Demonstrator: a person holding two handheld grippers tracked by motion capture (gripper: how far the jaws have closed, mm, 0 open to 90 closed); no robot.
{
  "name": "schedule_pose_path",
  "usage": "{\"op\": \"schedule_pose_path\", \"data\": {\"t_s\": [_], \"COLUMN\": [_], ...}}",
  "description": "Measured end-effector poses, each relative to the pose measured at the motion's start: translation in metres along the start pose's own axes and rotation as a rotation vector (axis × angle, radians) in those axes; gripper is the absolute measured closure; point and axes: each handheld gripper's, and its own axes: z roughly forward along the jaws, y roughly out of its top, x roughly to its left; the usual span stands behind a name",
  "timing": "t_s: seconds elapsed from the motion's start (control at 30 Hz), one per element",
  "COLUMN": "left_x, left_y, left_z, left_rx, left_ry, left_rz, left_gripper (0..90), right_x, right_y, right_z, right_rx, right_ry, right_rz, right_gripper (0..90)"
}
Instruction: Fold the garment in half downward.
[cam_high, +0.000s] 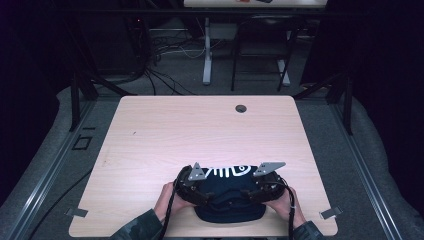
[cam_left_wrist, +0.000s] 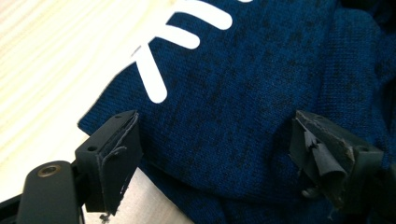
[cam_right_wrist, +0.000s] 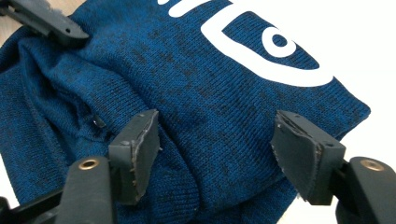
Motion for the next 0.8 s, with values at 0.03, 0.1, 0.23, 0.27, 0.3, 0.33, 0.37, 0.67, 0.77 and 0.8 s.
{"op": "schedule_pose_path", "data": {"t_s": [0.03,0.1,0.23,0.27,0.3,0.33,0.37,0.67,0.77,0.8], "left_x": [0.000,0.000,0.000,0.001,0.001,0.002,0.003,0.014,0.020,0.022], "left_y": [-0.001,-0.002,-0.007,-0.007,-0.008,-0.008,-0.008,-0.010,-0.011,-0.011], "left_z": [0.000,0.001,0.003,0.004,0.005,0.005,0.005,0.007,0.006,0.007], "left_rx": [0.002,0.000,-0.002,0.001,0.003,0.006,0.007,0.013,0.014,0.013], "left_ry": [0.005,0.005,0.011,0.012,0.007,0.009,0.008,0.015,0.021,0.023], "left_rz": [0.001,-0.007,-0.014,-0.012,-0.015,-0.017,-0.015,-0.014,-0.020,-0.021], "left_gripper": [16.2,15.0,13.1,12.3,11.8,11.4,11.4,8.2,8.2,8.2], "right_x": [0.001,0.003,0.005,0.006,0.006,0.006,0.007,0.011,0.012,0.012], "right_y": [-0.001,-0.003,-0.007,-0.008,-0.008,-0.009,-0.010,-0.009,-0.007,-0.005], "right_z": [0.001,0.003,0.007,0.008,0.010,0.011,0.014,0.022,0.025,0.026], "right_rx": [-0.005,0.001,0.022,0.028,0.037,0.048,0.065,0.067,0.060,0.062], "right_ry": [-0.004,-0.004,-0.001,0.003,0.000,-0.005,-0.003,-0.027,-0.033,-0.036], "right_rz": [-0.003,-0.022,-0.033,-0.034,-0.033,-0.032,-0.038,-0.042,-0.035,-0.035], "right_gripper": [29.1,26.6,19.5,18.0,15.8,13.6,10.4,7.6,7.6,7.6]}}
